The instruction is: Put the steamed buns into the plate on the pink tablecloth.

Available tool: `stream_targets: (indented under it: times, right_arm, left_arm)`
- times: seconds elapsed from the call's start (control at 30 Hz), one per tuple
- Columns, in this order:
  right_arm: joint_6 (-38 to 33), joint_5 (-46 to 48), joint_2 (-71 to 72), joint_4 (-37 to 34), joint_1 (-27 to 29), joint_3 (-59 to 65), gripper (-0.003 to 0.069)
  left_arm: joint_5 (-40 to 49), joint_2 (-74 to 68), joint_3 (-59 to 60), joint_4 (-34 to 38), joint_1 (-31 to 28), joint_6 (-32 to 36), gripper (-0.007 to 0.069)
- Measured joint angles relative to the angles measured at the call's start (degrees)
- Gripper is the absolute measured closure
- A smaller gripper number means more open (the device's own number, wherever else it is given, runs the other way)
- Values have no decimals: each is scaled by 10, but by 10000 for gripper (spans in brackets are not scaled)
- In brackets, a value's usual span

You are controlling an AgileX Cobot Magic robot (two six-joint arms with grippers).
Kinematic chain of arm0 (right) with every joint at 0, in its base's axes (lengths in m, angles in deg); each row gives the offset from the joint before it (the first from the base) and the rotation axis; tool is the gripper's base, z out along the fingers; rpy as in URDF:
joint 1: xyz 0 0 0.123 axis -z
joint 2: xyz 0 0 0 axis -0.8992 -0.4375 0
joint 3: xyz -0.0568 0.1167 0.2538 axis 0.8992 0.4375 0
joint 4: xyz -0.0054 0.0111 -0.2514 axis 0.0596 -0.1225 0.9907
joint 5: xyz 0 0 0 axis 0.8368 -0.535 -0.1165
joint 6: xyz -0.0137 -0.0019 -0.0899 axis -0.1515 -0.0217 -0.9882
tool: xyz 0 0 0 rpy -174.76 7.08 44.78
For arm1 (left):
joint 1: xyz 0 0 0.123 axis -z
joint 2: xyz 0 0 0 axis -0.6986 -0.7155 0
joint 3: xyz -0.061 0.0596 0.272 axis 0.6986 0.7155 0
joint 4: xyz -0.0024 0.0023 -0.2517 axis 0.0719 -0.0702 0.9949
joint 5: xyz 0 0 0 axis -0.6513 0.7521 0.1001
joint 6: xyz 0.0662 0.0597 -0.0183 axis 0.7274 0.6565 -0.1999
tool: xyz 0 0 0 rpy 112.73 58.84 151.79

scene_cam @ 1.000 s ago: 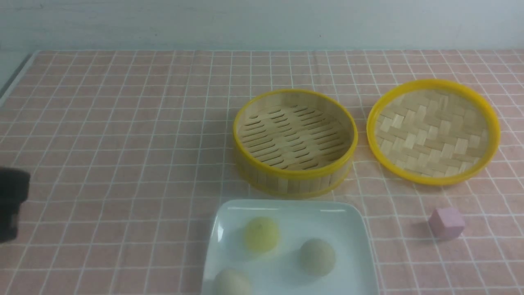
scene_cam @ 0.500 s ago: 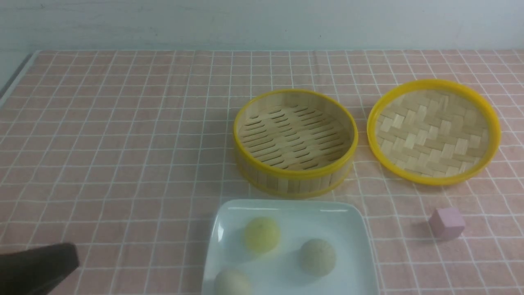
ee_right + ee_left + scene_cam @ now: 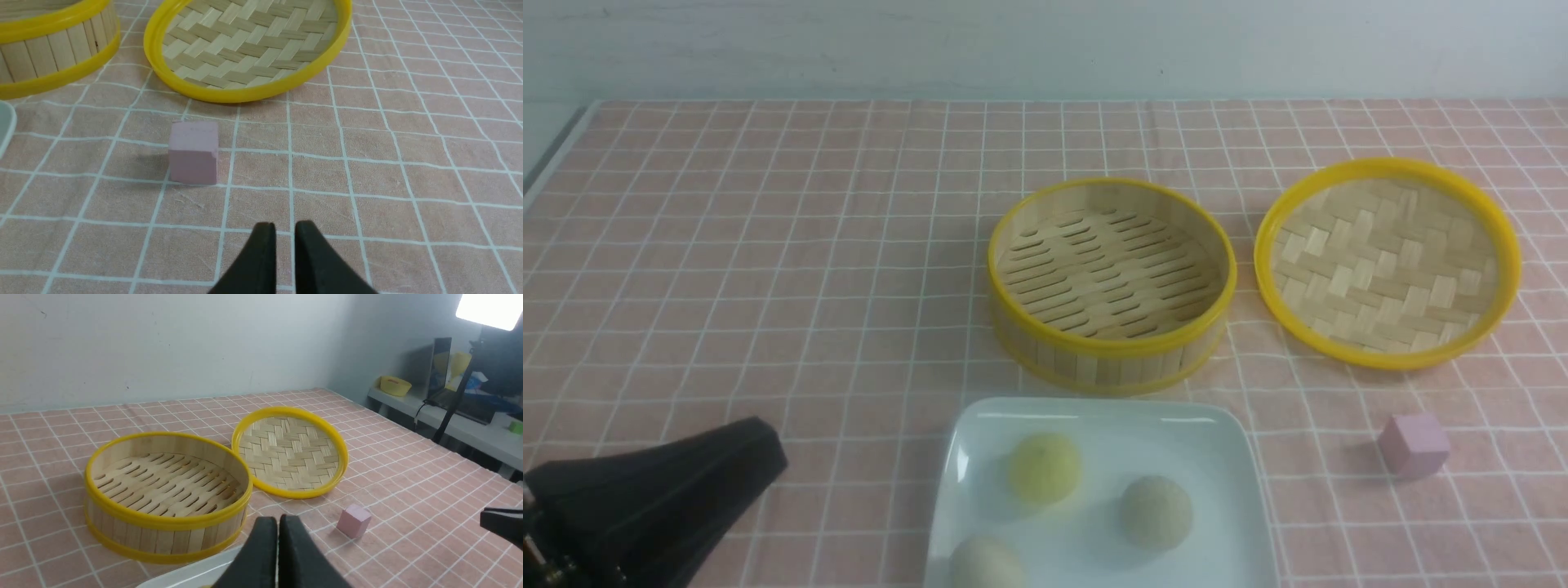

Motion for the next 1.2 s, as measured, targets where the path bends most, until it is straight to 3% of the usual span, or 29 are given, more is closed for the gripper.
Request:
stream_targets:
  times: [0.3,0.5,0.6,0.7,0.93,1.03,1.2]
  right_arm:
    - [0,0,0,0,0,0,554]
    - [-3,0,0,0,0,0,552]
    - [-3,1,0,0,0,0,548]
    - [-3,1,0,0,0,0,544]
    - [-3,1,0,0,0,0,533]
    - [-3,1,0,0,0,0,529]
    - [-3,1,0,0,0,0,524]
  left_arm:
    - [12,1,3,16,0,-18,588]
    - [200,58,5,127,-26,8,583]
    - [276,133,13,188,-94,55,580]
    - [263,180,27,229,-156,110,581]
    - [140,202,98,415,-390,403,575]
    - [120,202,126,488,-481,492,573]
    - [114,202,166,511,-582,533,571]
